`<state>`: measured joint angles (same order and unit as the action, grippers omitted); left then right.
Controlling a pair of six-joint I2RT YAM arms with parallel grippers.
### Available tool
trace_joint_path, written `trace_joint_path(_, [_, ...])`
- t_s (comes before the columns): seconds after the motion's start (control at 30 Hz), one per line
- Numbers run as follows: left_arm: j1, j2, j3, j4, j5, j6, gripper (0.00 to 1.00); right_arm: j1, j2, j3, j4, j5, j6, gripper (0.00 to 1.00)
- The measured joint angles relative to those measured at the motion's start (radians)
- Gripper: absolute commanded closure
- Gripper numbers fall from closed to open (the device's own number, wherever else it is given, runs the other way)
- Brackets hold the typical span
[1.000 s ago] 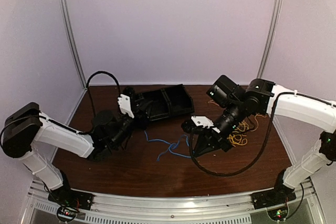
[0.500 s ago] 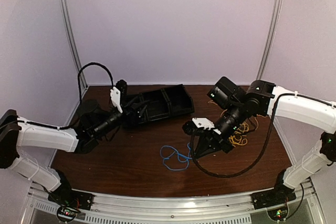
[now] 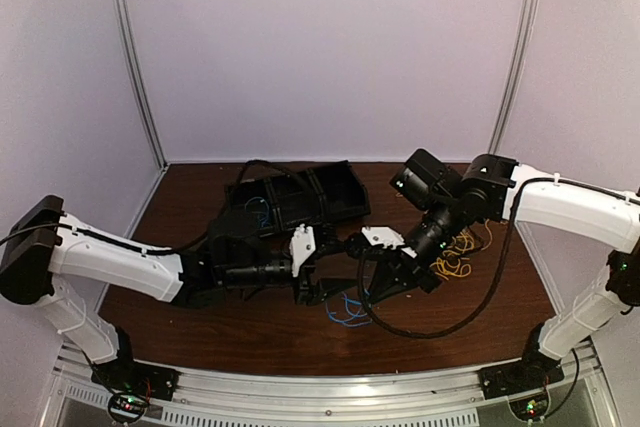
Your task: Untangle the cables
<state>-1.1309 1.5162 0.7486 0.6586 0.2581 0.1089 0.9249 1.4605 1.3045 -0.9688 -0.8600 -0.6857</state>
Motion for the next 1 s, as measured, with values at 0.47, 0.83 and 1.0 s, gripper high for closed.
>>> trace_joint_path(0.47, [-0.040, 0.133, 0.010, 0.253, 0.004, -0.063, 0.41, 0.000, 0.036, 0.029, -0.023, -0.004, -0.016, 1.00])
trace_joint_path(0.83, [-0.042, 0.344, -0.010, 0.694, -0.415, -0.256, 0.39, 0.007, 0.039, 0.033, -0.029, -0.025, -0.017, 1.00])
trace_joint_path(1.0, [-0.005, 0.353, -0.009, 0.808, -0.525, -0.302, 0.40, 0.007, 0.035, 0.018, -0.023, -0.035, -0.018, 1.00])
